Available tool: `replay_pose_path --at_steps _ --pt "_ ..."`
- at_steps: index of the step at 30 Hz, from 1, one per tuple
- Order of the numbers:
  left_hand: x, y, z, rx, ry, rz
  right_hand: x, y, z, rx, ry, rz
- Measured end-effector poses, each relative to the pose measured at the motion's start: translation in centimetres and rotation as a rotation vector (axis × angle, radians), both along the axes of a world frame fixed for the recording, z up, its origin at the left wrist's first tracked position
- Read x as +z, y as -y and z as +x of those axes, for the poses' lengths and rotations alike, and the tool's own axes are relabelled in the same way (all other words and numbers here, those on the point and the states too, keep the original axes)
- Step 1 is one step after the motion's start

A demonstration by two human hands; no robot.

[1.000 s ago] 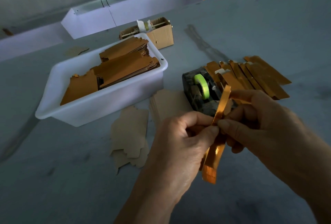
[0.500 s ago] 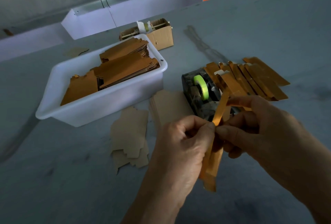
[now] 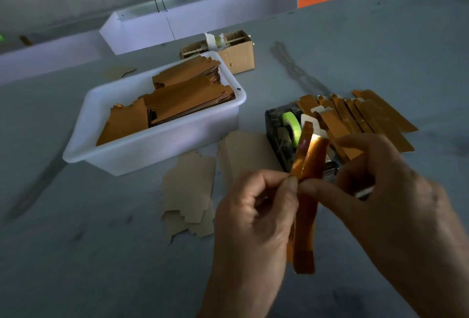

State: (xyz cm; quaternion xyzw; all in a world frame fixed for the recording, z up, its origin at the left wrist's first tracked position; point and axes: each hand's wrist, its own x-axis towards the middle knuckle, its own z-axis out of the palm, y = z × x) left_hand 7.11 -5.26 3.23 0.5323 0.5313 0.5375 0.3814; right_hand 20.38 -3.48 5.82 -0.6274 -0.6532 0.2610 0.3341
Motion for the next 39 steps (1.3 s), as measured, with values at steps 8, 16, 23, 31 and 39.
replay_pose_path --at_steps 8,16,23,31,39 --pt "-0.1 -0.3 -0.7 -0.156 -0.052 -0.107 -1.7 -0.4 0.5 0.136 -0.583 -0.279" --pt "-0.9 -3.0 -3.8 0.203 -0.442 -0.152 -2.0 -5.1 2.9 -0.114 -0.27 0.123" --pt "-3.6 -8.1 -5.8 0.215 -0.582 -0.52 -5.8 -12.0 4.7 -0.273 0.077 -0.006" --pt "-2.9 -8.8 -7.5 0.207 -0.244 -0.618 -6.2 -11.5 4.6 -0.353 0.209 0.086" --pt "-1.2 -8.0 -8.2 0.122 -0.251 -0.635 -4.5 -6.7 3.8 -0.336 0.016 0.278"
